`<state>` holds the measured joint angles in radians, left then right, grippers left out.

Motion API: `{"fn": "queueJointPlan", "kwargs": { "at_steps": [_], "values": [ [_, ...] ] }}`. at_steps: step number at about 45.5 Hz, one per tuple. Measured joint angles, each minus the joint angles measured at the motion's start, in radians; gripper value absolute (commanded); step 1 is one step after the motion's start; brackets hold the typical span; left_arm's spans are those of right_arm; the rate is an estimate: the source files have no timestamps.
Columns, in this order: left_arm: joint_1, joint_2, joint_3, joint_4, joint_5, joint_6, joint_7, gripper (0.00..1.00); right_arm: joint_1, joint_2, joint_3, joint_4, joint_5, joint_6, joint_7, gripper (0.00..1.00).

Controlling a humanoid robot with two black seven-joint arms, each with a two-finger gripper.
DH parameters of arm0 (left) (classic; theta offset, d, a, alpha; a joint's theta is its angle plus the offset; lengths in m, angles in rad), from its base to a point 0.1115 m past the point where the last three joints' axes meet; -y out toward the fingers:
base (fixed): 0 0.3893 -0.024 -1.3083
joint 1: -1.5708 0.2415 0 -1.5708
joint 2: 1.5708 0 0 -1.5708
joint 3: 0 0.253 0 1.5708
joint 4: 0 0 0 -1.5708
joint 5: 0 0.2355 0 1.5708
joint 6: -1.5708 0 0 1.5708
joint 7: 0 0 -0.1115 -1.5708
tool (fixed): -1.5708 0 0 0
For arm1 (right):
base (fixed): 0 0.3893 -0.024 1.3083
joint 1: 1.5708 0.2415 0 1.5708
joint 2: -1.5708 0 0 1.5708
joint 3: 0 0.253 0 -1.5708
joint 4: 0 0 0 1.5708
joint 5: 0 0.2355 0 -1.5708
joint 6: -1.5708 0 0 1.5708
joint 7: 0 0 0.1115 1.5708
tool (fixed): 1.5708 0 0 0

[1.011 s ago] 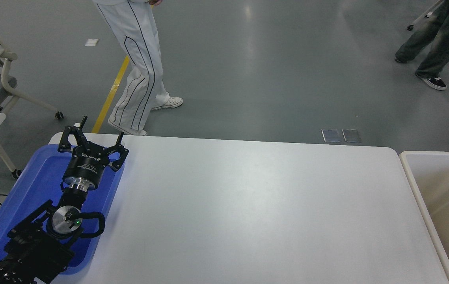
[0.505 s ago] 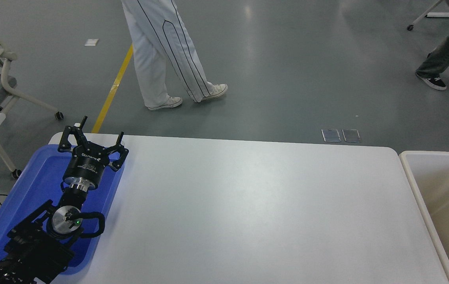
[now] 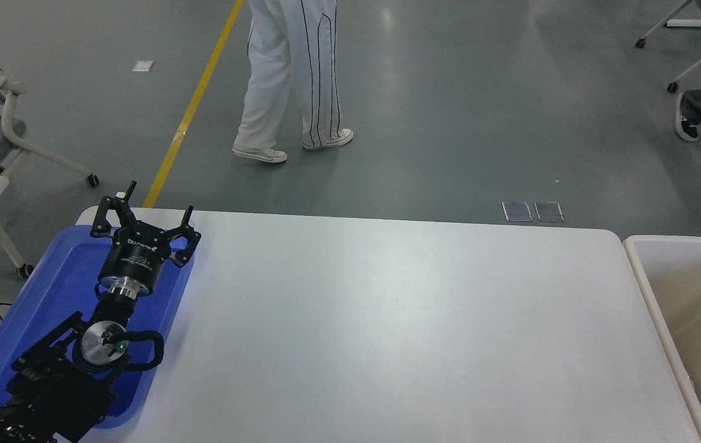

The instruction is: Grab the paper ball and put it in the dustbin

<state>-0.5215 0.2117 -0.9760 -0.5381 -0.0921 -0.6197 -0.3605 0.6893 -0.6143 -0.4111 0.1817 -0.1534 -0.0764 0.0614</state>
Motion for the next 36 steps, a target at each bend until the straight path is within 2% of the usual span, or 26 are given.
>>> {"fn": "queueJointPlan", "kwargs": {
  "at_steps": [10,23,36],
  "values": [
    [0.000,0.000,0.000,0.000,0.000,0.000,0.000,1.00,0.023,-0.015,0.160,0.036,0.000,0.008,-0.001,1.00],
    [0.000,0.000,0.000,0.000,0.000,0.000,0.000,1.00,0.013,-0.072,0.517,0.238,0.000,0.013,0.002,1.00],
    [0.000,0.000,0.000,0.000,0.000,0.000,0.000,1.00,0.005,-0.048,0.824,0.341,0.011,0.019,0.009,1.00]
  ]
}}
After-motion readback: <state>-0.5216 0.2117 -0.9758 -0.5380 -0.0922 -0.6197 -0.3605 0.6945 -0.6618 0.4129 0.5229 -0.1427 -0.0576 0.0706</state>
